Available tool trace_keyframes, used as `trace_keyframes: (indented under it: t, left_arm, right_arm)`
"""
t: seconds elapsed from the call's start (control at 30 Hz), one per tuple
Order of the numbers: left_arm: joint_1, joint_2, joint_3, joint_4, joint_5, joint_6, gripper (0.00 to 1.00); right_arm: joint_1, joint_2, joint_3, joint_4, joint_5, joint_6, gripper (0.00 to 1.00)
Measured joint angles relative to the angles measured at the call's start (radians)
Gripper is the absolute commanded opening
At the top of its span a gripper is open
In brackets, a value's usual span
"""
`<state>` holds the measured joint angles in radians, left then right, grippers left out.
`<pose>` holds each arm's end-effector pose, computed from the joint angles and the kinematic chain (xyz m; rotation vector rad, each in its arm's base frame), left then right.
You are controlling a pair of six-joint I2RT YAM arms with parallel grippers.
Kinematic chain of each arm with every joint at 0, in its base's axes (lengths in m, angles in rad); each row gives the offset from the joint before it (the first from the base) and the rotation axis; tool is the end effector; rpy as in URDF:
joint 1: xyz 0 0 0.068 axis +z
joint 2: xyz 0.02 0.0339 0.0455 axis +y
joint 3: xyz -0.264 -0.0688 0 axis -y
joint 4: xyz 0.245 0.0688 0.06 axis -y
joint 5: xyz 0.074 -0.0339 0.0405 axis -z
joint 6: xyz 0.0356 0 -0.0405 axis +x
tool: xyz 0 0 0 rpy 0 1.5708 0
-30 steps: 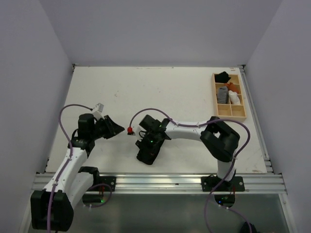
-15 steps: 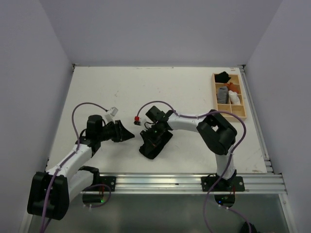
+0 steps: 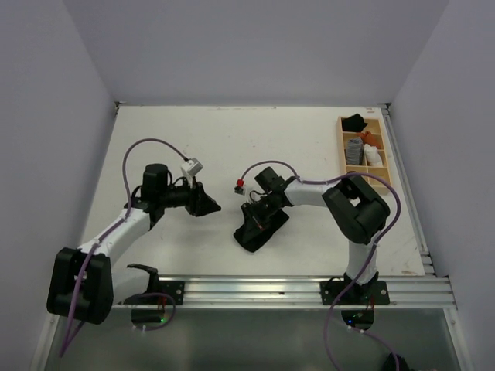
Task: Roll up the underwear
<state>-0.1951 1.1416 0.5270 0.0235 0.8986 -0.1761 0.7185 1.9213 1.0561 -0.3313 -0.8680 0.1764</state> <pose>0.2151 -0.0709 0.2077 0.5500 2.0579 -1.1807 0.2461 0.2513 0.1236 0.9703 -2.5889 -1.3765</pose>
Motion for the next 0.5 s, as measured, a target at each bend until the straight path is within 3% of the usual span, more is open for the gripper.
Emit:
trace_keyframes:
  t: [0.23, 0.5]
  left_arm:
    - [-0.061, 0.188, 0.146, -0.134, 0.114, 0.268, 0.48]
    - [-0.234, 0.319, 0.192, -0.165, 0.153, 0.397, 0.49]
  right_arm:
    - [-0.051, -0.001, -0.037, 0.050, -0.051, 0.028, 0.00]
    - [-0.068, -0.025, -0.091, 0.133, -0.070, 0.068, 0.00]
